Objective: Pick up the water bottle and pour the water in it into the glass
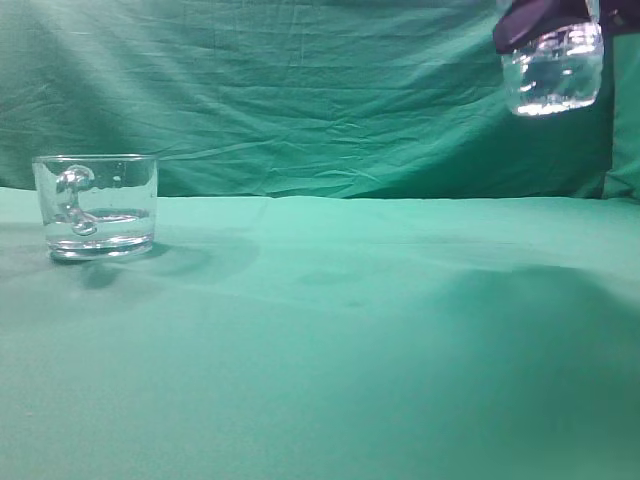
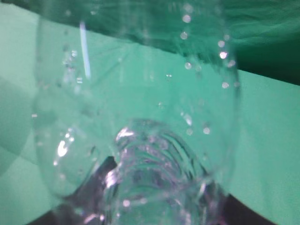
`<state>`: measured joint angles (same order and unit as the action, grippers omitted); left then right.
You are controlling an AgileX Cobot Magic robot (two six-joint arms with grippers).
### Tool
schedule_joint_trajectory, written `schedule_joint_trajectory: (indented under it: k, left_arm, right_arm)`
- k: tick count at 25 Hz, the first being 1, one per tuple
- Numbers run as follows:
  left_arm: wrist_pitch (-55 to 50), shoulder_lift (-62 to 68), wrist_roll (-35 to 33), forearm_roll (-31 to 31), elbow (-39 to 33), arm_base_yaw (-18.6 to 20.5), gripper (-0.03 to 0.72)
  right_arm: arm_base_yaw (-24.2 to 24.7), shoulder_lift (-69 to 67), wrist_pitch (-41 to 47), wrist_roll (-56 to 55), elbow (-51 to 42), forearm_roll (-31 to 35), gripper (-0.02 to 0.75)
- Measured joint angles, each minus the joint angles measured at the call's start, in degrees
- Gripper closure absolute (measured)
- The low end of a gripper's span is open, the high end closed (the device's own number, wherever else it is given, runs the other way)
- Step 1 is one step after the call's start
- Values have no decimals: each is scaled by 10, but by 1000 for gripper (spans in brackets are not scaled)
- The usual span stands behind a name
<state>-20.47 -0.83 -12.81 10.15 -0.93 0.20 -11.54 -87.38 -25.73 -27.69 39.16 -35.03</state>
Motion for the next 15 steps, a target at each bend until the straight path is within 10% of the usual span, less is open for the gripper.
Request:
schedule_joint_trajectory:
  k: [15]
  left_arm:
    - [0,0,0,0,0,0,688]
  right_arm:
    - [0,-191,-197,85,-1,11,461]
